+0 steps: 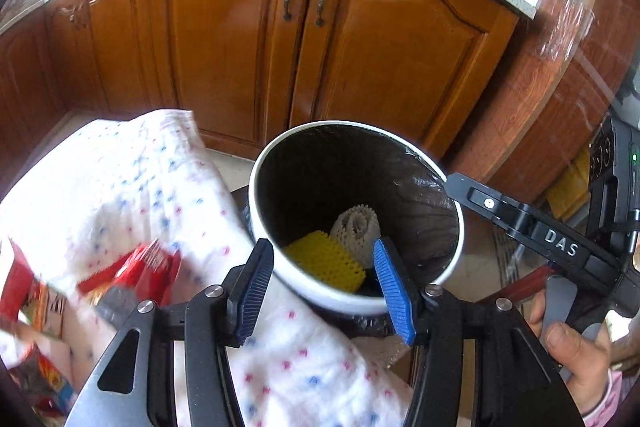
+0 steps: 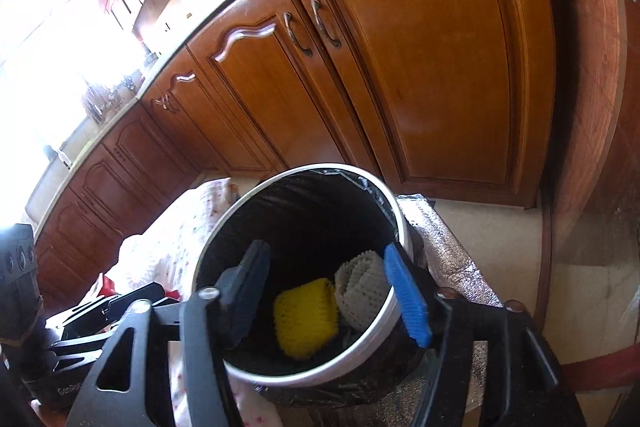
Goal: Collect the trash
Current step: 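Move both tools back to the juice pouch and red can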
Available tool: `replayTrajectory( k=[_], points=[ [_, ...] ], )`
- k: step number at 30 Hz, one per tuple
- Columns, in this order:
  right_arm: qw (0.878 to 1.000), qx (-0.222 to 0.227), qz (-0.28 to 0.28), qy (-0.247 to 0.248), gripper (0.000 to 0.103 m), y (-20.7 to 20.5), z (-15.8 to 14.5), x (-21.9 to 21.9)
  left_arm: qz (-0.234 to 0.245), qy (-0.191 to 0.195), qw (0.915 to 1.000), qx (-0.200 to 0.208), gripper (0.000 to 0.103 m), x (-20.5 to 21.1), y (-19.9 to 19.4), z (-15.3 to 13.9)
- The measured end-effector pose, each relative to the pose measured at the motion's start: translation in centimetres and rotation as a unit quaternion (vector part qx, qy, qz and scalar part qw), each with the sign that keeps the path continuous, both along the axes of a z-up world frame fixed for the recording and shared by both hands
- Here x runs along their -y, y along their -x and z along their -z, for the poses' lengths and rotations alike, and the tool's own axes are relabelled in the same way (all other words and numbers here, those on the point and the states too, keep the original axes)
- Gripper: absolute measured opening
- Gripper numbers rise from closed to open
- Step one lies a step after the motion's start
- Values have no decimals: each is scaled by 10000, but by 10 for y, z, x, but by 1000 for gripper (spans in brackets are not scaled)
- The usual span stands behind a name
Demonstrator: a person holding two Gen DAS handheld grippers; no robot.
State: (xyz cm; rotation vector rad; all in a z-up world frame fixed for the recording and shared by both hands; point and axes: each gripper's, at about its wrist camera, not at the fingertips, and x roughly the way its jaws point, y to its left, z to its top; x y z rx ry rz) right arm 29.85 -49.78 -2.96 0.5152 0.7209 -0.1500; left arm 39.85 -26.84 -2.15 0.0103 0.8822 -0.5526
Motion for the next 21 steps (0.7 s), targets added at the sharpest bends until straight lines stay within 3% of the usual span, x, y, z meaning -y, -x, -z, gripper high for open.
replayTrajectory(
  k=[5,9,21],
  points=[
    [9993,305,98,-183,84,28,-2,-15,-296,173,9994,91,58,-27,29,4],
    [9986,434,74,-294,86,45,1,-32,-468,259,9986,54,58,-49,53,7],
    [9978,265,-326,-513,86,73,15,-89,-978,358,9944,-155,58,-128,118,16]
  ],
)
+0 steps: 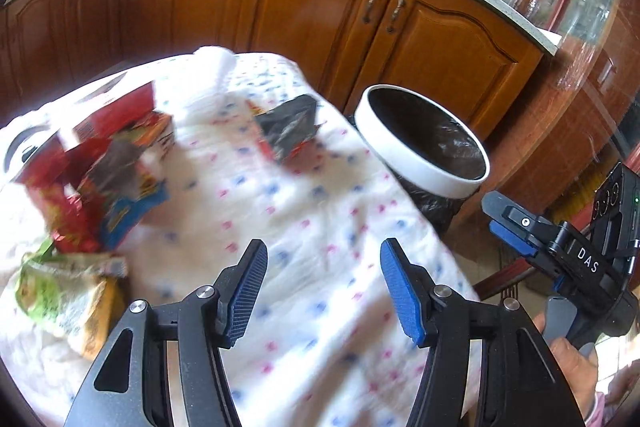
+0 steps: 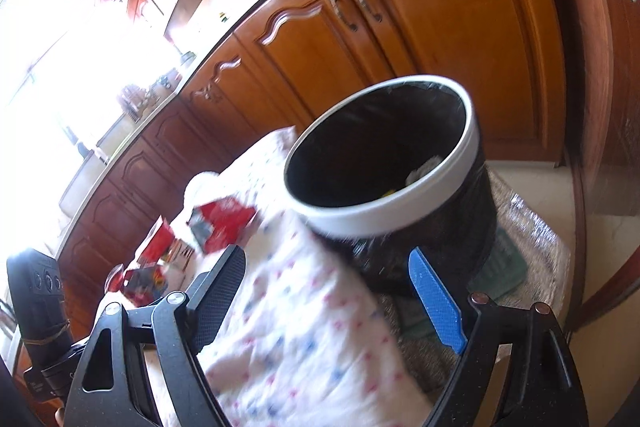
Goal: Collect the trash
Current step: 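Move both tools back to the juice pouch and red can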
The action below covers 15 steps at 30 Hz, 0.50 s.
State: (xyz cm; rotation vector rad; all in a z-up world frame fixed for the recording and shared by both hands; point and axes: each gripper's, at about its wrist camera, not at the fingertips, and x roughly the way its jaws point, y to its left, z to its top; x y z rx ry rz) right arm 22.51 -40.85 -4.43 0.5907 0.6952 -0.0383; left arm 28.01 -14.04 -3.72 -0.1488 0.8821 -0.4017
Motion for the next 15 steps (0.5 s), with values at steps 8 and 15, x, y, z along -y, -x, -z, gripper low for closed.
replayTrajectory(
  k=[8,15],
  points=[
    [9996,-88,-247,-63,86,11,7,-35,-435,125,9989,-109,58,-54,27,-2],
    [9986,-106,-513,-22,86,14,8,-68,-719,256,9969,-179,58,-93,49,-2]
  ],
)
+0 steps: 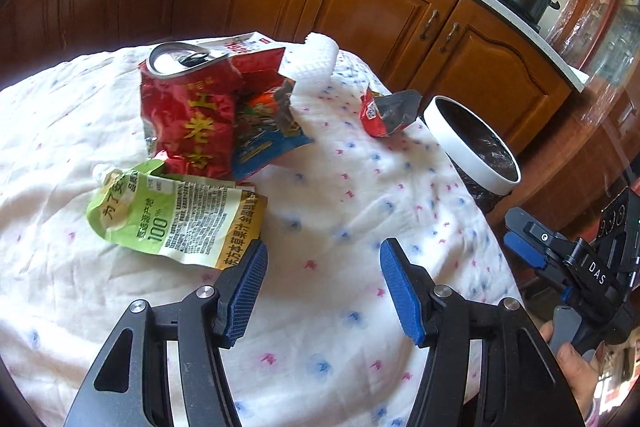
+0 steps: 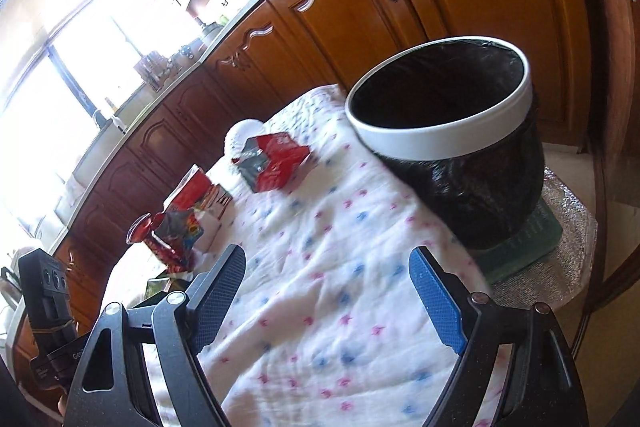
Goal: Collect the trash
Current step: 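Move both tools back to the juice pouch and red can, then grasp the green juice pouch with the left tool while the right tool grasps the crushed red can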
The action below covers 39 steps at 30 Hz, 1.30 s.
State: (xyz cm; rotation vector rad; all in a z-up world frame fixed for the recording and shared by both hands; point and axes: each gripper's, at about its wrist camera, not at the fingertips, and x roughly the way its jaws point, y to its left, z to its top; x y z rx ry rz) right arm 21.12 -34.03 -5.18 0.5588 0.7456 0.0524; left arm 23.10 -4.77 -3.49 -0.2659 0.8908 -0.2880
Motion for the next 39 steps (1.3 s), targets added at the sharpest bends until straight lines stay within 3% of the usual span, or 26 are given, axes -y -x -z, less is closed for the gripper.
replayTrajectory(
  k=[11,18,22,24,31,32,33,34,39],
  points=[
    [9983,13,-585,63,86,-8,-2,-54,-429,67,9990,49,58,-51,26,-7],
    [9951,35,-986,79,86,-18,-4,-84,-991,-11,9951,-44,58,-93,37,-8],
    [9927,47,-1199,99,86,-24,-4,-100,-1110,168,9935,-186,63,-108,34,-9],
    [9914,33,-1309,80,85,-28,-3,-107,-1084,395,9927,-344,69,-110,29,-5],
    [9890,76,-1468,149,85,-37,-7,-119,-1256,1206,9818,-761,67,-132,0,16],
    [9889,75,-1473,161,85,-37,-8,-118,-1290,1263,9807,-745,60,-135,-2,17],
    [9889,73,-1476,172,85,-39,-8,-118,-1293,1307,9803,-721,45,-137,-5,18],
    [9889,70,-1476,184,85,-40,-8,-119,-1255,1340,9803,-730,36,-138,-9,20],
    [9879,57,-1531,224,78,-49,-8,-123,-1151,1326,9830,-540,15,-145,-15,21]
  ],
)
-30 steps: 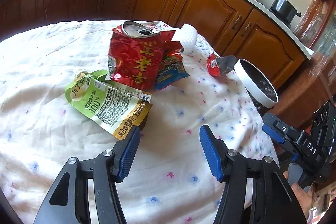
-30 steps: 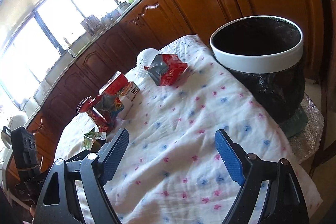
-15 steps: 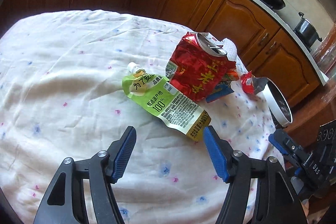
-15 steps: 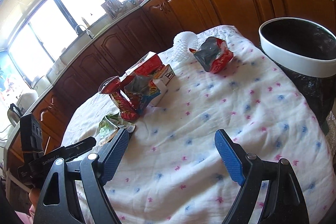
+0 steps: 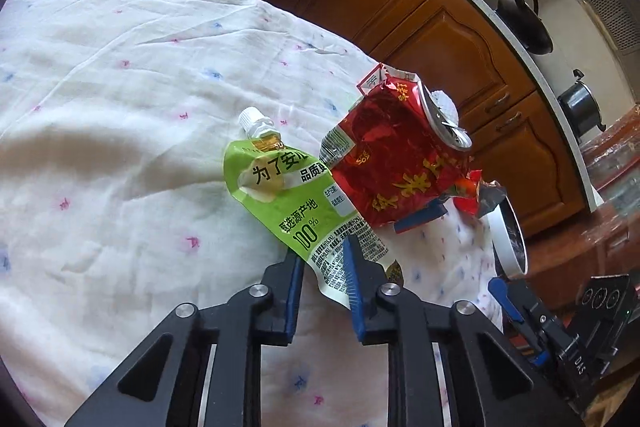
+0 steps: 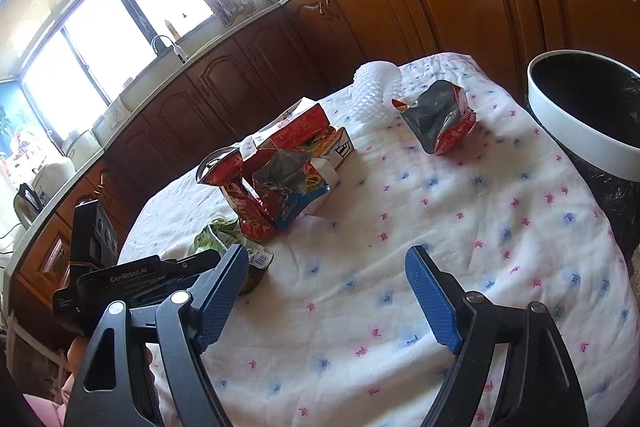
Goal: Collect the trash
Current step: 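Grasp the green juice pouch with the left tool while the right tool grasps the crushed red can, then carry the pouch and red can with both tools over the bin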
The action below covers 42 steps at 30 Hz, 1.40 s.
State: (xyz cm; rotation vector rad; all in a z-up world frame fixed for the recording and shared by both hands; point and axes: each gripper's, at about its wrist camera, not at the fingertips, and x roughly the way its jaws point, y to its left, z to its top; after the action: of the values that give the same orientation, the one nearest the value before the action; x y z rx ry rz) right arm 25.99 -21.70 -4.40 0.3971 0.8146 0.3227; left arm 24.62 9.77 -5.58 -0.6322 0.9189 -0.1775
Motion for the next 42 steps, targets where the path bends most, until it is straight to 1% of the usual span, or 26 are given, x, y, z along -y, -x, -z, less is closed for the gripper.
replayTrajectory(
  k=[1,2,3,5,7,8,12,13,14,19,22,24,25,26,29,34,38,42],
  points=[
    [10000,-5,-34,4,73,-3,0,-3,19,-1,10000,43,13,-1,1,0],
    [10000,-7,-75,14,66,-5,-1,-6,23,-28,10000,91,7,-4,3,-2],
    [9999,-4,-130,41,62,-8,-1,-11,21,-76,9999,144,6,-3,7,-4],
    [9996,16,-277,106,45,-14,-4,-22,3,-218,9994,255,5,-8,14,-11],
    [9989,74,-450,141,38,-20,-7,-36,-51,-314,9989,349,3,-14,21,-18],
    [9984,112,-537,160,36,-23,-10,-43,-74,-338,9987,383,2,-17,25,-22],
    [9952,296,-926,122,36,-36,-16,-73,-221,-345,9982,444,1,-33,35,-27],
    [9943,324,-998,185,37,-40,-15,-80,-252,-361,9981,434,1,-36,38,-27],
    [9938,331,-1032,264,39,-44,-13,-86,-278,-365,9981,416,1,-38,40,-26],
    [9911,263,-1139,639,39,-68,5,-100,-323,-320,9982,381,1,-43,43,-22],
    [9890,226,-1334,603,39,-79,10,-103,-294,-312,9983,389,1,-42,42,-23],
    [9868,244,-1492,577,35,-83,11,-109,-271,-317,9983,402,1,-42,42,-25],
    [9860,255,-1533,597,27,-84,10,-112,-251,-325,9983,413,1,-40,42,-27],
    [9854,272,-1559,631,23,-83,10,-114,-233,-337,9983,424,1,-40,42,-28],
    [9853,355,-1604,466,22,-71,5,-111,-145,-374,9980,480,0,-34,41,-32],
    [9866,575,-1516,186,22,-43,-13,-93,105,-389,9974,593,0,-18,43,-43],
    [9888,702,-1317,95,22,-17,-25,-67,331,-379,9962,705,0,0,42,-52],
    [9924,761,-972,28,22,6,-34,-32,676,-371,9937,812,0,24,41,-59]
  ],
)
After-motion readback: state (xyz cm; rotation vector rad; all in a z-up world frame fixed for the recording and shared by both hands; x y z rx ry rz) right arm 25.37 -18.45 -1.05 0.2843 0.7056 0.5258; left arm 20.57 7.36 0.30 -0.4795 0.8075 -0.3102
